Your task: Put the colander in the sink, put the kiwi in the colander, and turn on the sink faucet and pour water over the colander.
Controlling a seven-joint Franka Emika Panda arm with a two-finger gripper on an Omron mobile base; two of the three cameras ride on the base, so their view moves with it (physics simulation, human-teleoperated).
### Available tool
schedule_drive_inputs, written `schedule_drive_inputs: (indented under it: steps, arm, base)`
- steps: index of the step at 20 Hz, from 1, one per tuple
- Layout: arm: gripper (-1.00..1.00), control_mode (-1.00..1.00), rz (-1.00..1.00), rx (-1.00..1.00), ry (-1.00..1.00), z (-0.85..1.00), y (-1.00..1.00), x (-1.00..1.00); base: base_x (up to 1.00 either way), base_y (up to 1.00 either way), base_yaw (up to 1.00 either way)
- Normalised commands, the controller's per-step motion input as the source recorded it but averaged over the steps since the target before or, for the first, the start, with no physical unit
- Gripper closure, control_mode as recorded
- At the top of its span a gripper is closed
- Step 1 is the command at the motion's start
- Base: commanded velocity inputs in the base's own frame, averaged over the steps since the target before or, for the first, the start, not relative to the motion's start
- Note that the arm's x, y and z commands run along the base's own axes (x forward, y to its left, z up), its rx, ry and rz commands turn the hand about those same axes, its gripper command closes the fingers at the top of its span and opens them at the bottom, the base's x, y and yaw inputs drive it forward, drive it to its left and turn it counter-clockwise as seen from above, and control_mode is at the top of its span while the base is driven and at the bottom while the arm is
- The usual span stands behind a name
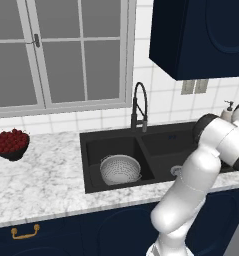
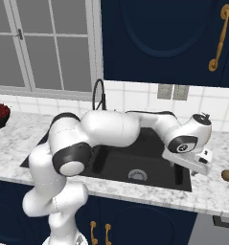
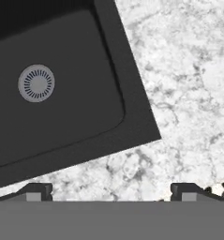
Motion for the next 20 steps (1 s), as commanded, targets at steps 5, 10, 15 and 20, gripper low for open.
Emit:
schedule_drive_inputs:
  steps: [5,10,15,20]
  arm:
    - [-1.00,-1.00,-0.51,-0.03,0.00,-0.04,-0.11,0.32]
    - [-1.00,-1.00,-0.48,-0.05,0.00,-0.04,-0.44,0.23]
    - [-1.00,-1.00,-0.24,0.00,0.01,0.00,-0.52,0.02]
    - [-1.00,-1.00,-0.04,0.00,0.00,-0.05,-0.22,0.03]
  base:
    - [0.00,0.00,0.00]
    - [0.00,0.00,0.00]
    - [0.00,0.00,0.00]
    - [0.00,0.00,0.00]
